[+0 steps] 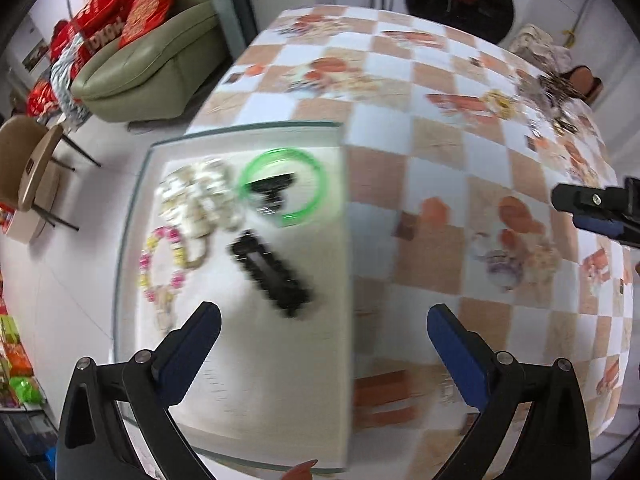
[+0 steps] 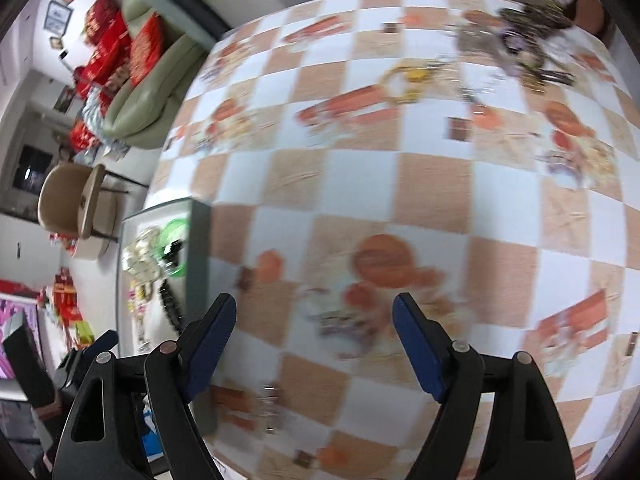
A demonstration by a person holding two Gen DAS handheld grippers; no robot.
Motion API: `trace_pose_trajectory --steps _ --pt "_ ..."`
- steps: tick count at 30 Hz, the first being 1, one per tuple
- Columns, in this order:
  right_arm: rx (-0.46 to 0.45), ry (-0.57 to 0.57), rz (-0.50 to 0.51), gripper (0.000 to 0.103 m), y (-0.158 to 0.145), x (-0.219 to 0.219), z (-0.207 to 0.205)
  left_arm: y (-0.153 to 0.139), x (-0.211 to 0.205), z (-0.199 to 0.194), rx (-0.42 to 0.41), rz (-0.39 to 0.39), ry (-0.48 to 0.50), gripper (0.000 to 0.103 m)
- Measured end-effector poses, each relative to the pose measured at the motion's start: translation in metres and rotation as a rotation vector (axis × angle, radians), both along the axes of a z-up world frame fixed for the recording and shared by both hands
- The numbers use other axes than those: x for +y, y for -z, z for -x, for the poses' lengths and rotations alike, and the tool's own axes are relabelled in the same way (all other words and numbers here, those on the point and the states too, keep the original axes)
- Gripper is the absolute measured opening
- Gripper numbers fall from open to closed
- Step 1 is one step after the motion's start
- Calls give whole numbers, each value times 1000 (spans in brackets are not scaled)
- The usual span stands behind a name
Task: Organize jewelry
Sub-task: 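Move both tools back over the table toward the silver star clip and yellow cord keychain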
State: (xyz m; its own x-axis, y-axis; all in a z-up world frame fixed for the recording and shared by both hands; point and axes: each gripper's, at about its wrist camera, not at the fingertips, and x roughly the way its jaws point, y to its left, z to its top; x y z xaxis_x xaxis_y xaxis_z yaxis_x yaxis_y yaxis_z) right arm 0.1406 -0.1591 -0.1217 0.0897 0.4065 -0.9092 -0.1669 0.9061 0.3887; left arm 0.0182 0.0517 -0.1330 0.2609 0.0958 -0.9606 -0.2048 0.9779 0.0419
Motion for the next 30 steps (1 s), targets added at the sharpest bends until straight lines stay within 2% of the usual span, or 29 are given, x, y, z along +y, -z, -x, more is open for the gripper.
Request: trace_pose_trajectory --steps 6,13,18,21,25,29,30 --pt "-11 -11 29 83 0 -37 -24 2 -48 -2 34 27 10 103" --pt "-27 -14 15 83 2 -51 -58 22 -76 4 88 61 -17 103" --pt "-18 -23 -10 83 9 -47 -81 34 -82 10 113 71 -42 103" --pt "-47 -50 16 83 14 -36 -96 40 -82 13 117 74 -67 103" --pt "-99 -103 72 72 21 -18 -114 48 -83 15 123 74 -93 103" --pt "-126 -134 113 71 27 -4 -130 55 -86 15 125 76 -103 103" --pt "-122 -132 121 71 31 -1 -135 57 -86 15 128 73 -106 99"
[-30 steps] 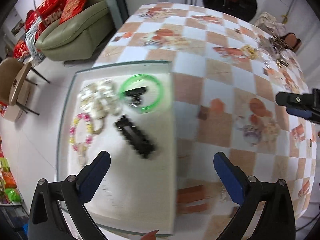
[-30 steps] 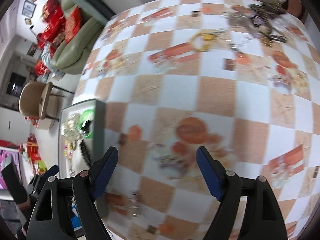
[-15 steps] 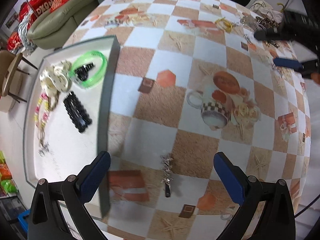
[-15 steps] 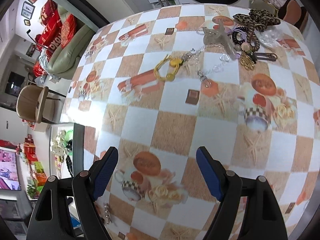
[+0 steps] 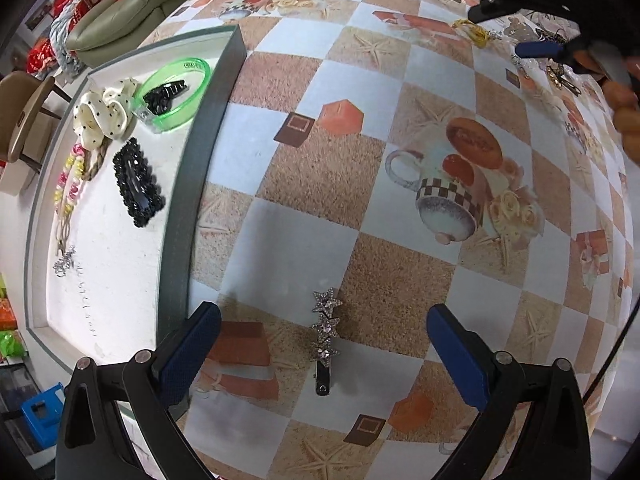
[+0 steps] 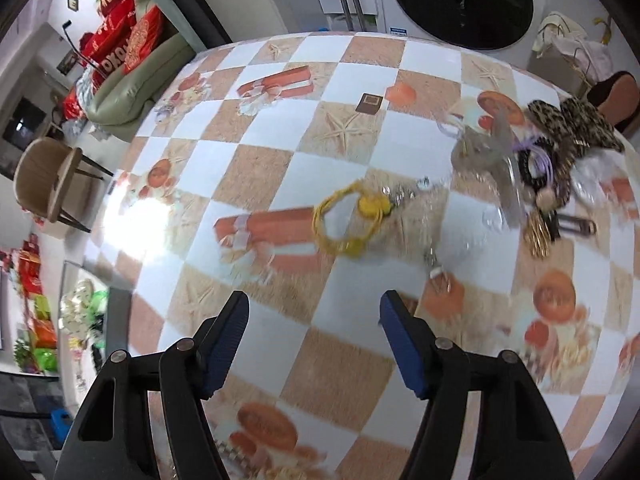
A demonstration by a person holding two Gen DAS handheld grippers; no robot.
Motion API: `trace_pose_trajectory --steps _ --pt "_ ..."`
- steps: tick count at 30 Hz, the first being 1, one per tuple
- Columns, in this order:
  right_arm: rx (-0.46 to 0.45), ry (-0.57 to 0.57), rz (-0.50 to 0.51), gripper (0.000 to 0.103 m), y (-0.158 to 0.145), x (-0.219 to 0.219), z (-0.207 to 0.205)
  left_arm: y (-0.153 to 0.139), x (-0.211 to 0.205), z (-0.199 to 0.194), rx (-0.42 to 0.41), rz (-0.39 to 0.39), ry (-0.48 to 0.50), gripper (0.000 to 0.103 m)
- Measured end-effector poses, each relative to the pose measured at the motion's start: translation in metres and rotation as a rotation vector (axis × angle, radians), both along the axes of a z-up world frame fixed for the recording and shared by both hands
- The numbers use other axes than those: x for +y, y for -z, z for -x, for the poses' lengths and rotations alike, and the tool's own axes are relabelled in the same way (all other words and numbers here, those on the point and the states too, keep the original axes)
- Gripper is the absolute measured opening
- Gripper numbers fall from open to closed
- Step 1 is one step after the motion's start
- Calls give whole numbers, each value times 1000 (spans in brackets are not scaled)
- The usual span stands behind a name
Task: Organize jewelry
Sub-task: 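Move both tools back over the table toward the silver star clip and yellow cord keychain, then grasp the yellow cord keychain with the right tool while the left tool grasps the silver star hair clip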
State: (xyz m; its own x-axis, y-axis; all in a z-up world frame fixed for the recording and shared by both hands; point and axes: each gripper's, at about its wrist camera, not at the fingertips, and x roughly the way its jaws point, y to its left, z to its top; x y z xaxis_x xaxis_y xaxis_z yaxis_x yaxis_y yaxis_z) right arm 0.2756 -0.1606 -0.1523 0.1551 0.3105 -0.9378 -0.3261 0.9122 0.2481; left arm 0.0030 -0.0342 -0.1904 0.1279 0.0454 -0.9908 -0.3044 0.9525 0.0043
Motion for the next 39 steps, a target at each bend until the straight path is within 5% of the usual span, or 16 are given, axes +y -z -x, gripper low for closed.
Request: trace_pose_trajectory --steps 8,10,18,26,30,36,39 --pt "40 39 47 71 31 12 -21 16 3 5 22 27 -38 97" --pt "16 44 66 71 34 17 -25 21 0 8 31 29 -39 88" --pt "-58 39 141 69 36 37 -39 30 -6 8 25 30 -47 86" --pt "-123 -16 230 18 34 51 -35 16 -24 3 16 31 -9 65" --pt "-115 -9 217 8 34 50 -33 13 -29 2 21 37 -3 61" --pt "-84 -12 161 6 31 38 -18 4 -35 3 8 56 15 22" --pt "-55 -15 124 6 28 29 -4 0 -31 3 -2 109 -1 22"
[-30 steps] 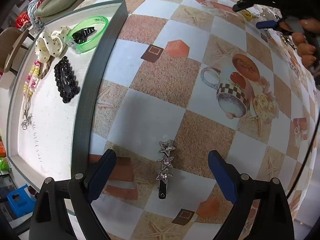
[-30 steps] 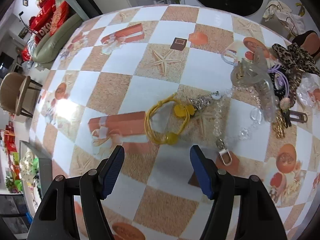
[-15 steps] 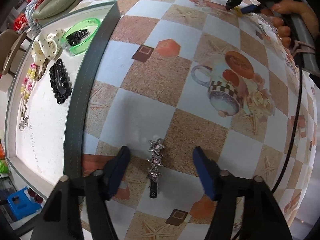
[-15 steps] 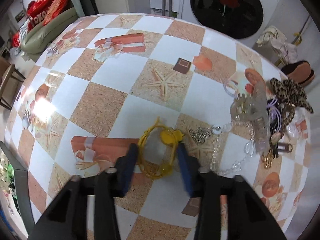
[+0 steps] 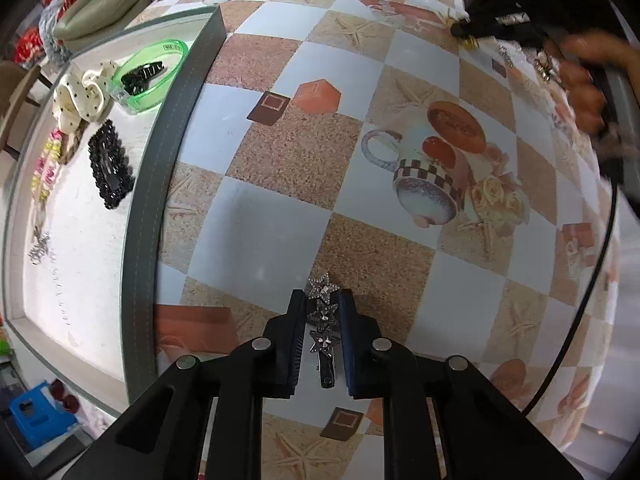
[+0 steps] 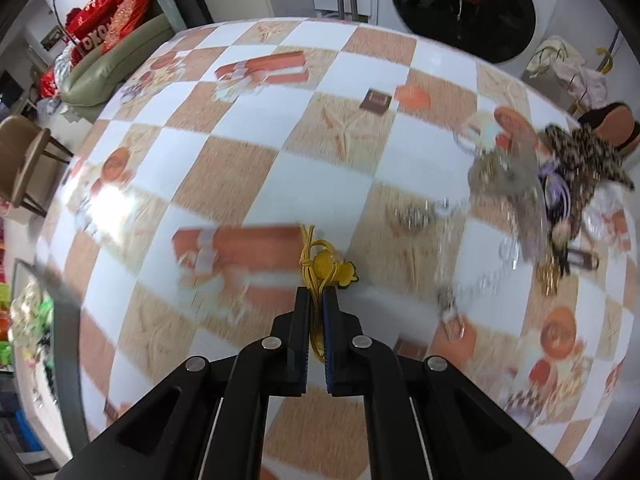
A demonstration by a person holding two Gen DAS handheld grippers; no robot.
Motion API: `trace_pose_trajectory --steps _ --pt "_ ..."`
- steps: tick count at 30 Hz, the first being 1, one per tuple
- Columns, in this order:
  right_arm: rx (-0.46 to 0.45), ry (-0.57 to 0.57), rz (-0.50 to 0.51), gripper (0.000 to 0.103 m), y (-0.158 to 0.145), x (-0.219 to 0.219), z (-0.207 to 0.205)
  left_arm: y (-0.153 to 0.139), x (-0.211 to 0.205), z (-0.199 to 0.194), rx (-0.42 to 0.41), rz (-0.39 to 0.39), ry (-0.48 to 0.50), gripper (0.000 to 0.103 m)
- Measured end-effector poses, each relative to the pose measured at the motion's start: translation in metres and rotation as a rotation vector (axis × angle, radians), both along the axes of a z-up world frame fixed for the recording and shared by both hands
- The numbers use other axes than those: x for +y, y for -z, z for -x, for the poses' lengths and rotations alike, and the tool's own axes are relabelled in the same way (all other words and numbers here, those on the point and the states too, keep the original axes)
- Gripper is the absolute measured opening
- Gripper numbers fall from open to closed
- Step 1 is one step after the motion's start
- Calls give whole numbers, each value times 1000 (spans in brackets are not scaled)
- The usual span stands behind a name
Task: Organize jewelry
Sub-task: 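Grasp the yellow cord keychain with the right tool while the left tool grasps the silver star hair clip, then carry the yellow keychain with the right tool while the left tool carries the star clip to the tray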
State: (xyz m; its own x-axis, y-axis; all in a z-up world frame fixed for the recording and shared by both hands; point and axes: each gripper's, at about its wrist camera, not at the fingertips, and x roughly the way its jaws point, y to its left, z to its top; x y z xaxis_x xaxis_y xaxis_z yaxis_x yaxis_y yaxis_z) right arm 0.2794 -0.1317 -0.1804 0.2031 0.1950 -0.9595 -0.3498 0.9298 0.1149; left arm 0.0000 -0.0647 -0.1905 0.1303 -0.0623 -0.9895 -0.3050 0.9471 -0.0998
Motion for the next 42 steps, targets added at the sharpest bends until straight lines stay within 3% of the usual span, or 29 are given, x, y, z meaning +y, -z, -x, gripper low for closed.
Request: trace_pose_trajectory --steps 5,10,22,42 --pt "57 -3 -60 6 -9 -19 31 -11 11 1 -24 88 -25 21" --pt "126 8 -92 6 -16 -39 68 -22 24 -2 -41 121 -16 21" --pt "237 10 -128 6 -43 -57 137 -59 39 6 -71 107 1 21" --pt "271 -12 -201 6 -92 -39 185 -128 93 35 -142 34 -62 21"
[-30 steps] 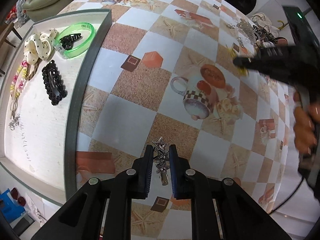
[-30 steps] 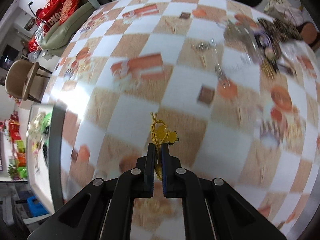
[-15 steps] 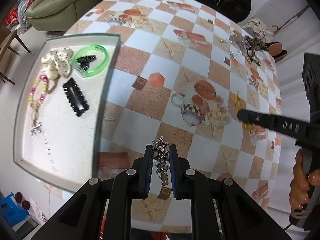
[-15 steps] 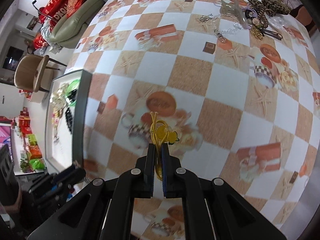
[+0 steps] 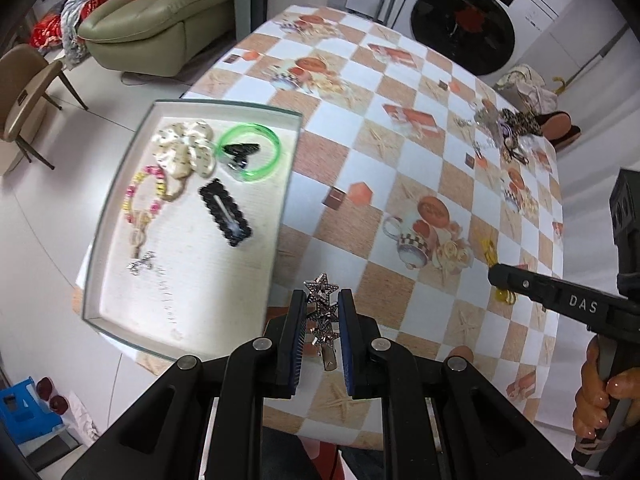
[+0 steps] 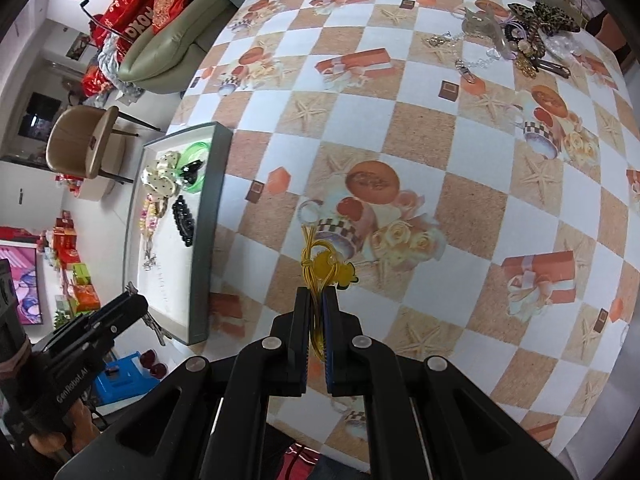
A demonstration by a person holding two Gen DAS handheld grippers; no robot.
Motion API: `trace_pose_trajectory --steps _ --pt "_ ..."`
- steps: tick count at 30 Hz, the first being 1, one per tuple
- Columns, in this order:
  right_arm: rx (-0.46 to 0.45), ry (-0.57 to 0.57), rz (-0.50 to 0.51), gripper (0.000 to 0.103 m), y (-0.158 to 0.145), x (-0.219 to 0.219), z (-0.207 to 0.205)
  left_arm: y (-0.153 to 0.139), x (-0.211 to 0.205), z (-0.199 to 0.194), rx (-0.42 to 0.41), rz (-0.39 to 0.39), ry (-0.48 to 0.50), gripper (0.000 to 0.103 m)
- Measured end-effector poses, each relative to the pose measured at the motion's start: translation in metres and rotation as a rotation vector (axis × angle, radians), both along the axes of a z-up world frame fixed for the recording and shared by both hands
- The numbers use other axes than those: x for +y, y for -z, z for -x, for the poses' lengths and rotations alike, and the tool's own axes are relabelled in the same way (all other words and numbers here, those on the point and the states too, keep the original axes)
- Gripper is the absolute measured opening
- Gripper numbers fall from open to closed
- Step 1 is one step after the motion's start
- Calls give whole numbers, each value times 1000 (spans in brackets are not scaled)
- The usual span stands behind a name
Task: Organize jewelry
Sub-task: 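Carry the yellow keychain with the right tool while the left tool carries the star clip to the tray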
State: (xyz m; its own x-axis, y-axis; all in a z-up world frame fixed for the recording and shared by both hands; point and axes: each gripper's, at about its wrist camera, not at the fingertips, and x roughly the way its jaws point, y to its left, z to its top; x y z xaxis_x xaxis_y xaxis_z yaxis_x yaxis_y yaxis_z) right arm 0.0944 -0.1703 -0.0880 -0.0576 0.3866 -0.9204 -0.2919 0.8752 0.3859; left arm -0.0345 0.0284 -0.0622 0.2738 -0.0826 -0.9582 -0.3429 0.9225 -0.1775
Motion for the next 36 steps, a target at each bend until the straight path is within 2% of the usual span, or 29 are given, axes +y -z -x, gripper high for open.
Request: trace_pose_trajectory --steps 7,19,29,36 --pt "-19 36 -11 6 -13 21 9 -5 33 3 -16 -6 33 21" --pt "-43 97 7 6 -21 88 40 11 93 18 -1 12 128 21" --pt "-28 45 23 6 -12 137 63 33 127 36 34 21 122 21" --pt "6 -18 22 6 5 168 69 62 138 41 88 13 126 21"
